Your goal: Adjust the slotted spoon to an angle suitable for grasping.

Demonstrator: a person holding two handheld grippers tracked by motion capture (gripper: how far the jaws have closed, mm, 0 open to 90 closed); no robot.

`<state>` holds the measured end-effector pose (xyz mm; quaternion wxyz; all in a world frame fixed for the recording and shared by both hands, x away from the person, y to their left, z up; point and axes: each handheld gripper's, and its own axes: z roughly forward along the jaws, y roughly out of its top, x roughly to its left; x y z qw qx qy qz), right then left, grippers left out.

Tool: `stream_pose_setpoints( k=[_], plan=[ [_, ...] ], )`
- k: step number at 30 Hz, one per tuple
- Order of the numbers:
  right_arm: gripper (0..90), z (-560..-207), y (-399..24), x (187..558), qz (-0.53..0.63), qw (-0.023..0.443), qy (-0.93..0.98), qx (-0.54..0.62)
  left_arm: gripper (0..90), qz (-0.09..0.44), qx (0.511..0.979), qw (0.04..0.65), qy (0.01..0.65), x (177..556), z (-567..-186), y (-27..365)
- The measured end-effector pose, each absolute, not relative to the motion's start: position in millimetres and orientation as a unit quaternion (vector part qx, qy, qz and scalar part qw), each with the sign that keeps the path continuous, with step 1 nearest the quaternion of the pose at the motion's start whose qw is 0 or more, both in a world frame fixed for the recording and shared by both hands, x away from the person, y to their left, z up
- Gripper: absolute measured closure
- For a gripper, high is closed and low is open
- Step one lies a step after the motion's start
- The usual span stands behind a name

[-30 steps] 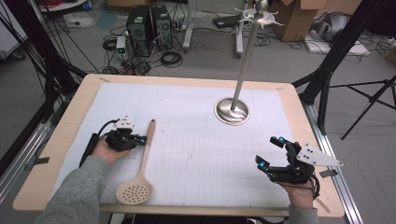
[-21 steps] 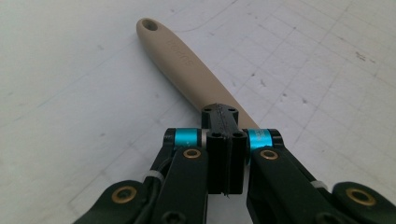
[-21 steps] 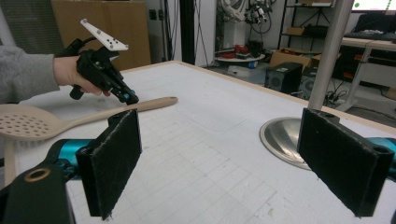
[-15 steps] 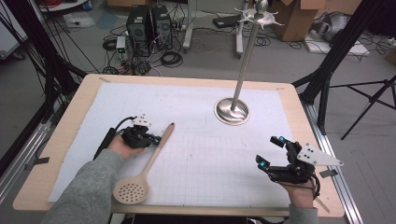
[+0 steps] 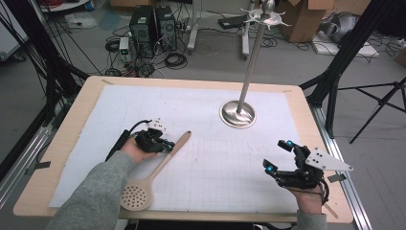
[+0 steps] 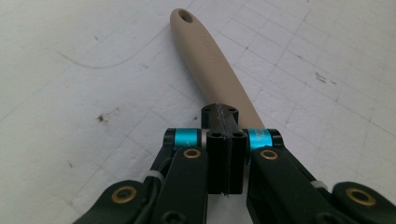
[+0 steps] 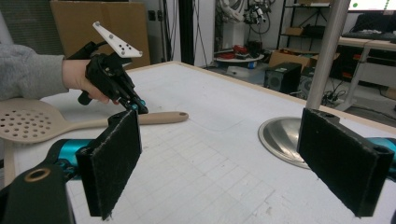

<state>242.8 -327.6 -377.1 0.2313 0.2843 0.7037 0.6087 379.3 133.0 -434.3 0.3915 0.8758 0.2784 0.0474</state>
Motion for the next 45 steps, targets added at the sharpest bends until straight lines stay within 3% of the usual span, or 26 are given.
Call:
stream_pose_setpoints(
  k=[5, 17, 35, 45],
  plan=[
    [12.8, -377, -327, 243, 0.608, 0.229, 0.704, 0.286, 89.6, 0.057, 0.885, 0.381, 0.261, 379, -429, 127],
    [12.8, -376, -326, 241, 0.61, 0.228, 0.703, 0.285, 89.6, 0.091, 0.857, 0.404, 0.307, 364, -397, 139],
    [12.8, -374, -330, 240, 0.617, 0.232, 0.697, 0.282, 89.6, 0.086, 0.881, 0.357, 0.299, 376, -426, 111],
    [12.8, -373, -330, 241, 0.616, 0.232, 0.698, 0.282, 89.6, 0.059, 0.897, 0.359, 0.252, 374, -425, 90]
  ],
)
